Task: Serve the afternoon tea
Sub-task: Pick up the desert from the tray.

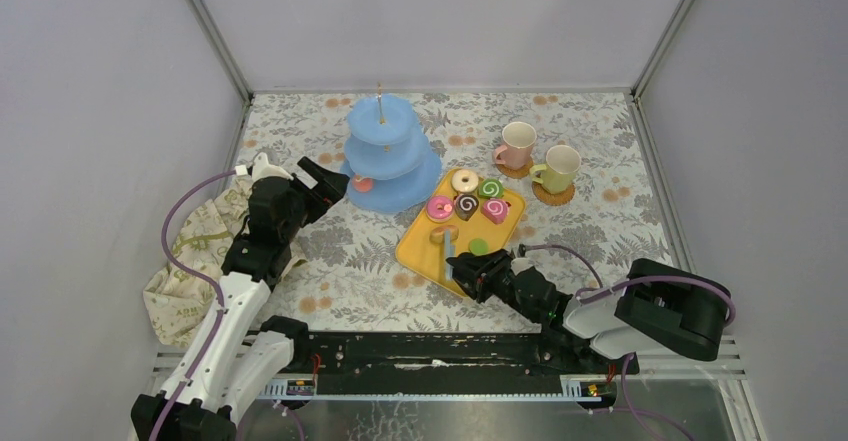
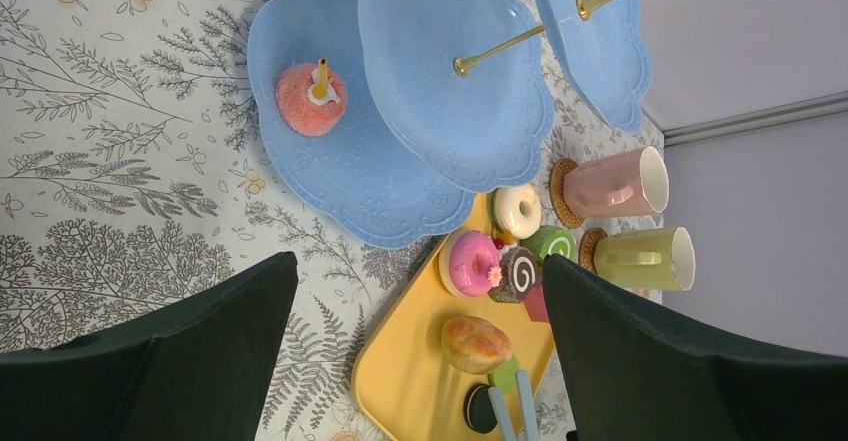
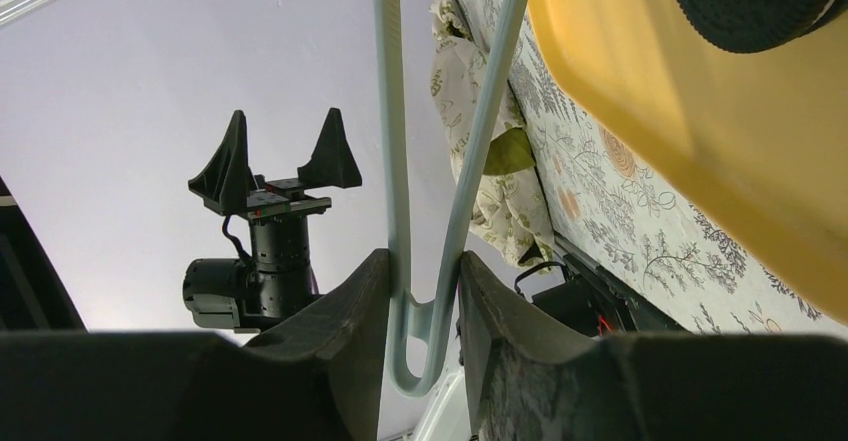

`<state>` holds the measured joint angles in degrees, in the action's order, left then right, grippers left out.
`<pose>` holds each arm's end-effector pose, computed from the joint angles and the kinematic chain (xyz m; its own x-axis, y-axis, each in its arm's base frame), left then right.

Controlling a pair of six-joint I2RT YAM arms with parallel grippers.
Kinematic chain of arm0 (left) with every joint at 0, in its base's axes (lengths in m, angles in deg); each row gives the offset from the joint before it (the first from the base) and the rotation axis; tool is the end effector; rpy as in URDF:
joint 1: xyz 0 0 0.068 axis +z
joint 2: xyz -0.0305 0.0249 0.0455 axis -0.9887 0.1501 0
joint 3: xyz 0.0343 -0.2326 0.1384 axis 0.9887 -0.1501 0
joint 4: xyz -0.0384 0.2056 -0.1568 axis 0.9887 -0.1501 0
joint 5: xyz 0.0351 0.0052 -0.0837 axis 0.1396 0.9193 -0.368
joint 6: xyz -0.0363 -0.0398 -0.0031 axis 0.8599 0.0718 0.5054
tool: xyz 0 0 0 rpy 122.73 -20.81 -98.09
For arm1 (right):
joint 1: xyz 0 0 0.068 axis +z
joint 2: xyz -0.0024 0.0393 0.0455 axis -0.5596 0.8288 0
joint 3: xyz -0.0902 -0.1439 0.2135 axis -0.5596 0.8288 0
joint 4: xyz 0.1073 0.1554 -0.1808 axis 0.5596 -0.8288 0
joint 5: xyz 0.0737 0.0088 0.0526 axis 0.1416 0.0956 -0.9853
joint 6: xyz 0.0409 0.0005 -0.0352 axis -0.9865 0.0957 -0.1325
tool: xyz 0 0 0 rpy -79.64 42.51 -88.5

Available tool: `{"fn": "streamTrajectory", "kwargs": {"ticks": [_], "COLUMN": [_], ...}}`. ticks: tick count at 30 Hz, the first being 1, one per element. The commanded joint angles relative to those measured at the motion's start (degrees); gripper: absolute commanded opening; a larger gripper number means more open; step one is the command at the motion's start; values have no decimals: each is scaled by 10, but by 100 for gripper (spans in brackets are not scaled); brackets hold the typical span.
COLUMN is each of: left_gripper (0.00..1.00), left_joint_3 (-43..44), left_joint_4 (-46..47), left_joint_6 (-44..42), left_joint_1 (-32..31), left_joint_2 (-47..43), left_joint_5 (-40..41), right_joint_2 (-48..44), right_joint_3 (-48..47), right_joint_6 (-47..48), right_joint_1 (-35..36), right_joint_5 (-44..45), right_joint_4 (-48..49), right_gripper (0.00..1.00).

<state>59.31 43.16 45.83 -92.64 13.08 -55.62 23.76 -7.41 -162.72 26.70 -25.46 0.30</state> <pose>0.1803 -0.0350 0.2919 -0.3795 -0.6670 -0.6412 -0.1519 0.7286 -0.6679 0.1002 0.1614 0.1367 -0.6730 0.6730 0.3069 0.2938 -0.1375 0.9459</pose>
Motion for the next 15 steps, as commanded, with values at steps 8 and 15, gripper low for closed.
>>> {"fn": "streamTrajectory", "kwargs": {"ticks": [8, 15], "left_gripper": [100, 100], "left_joint_3": [4, 5], "left_joint_4": [34, 33], "left_joint_6": [-9, -11], "left_joint_1": [-4, -4], "left_joint_2": [3, 3], "left_joint_5": [-7, -7], "right_joint_2": [44, 62], "right_joint_3": [-25, -35], "right_joint_6": [-12, -8], "right_joint_1": [-22, -34], "right_joint_5": [-35, -54], "right_joint_4": [57, 74], "right_gripper": [36, 36]}}
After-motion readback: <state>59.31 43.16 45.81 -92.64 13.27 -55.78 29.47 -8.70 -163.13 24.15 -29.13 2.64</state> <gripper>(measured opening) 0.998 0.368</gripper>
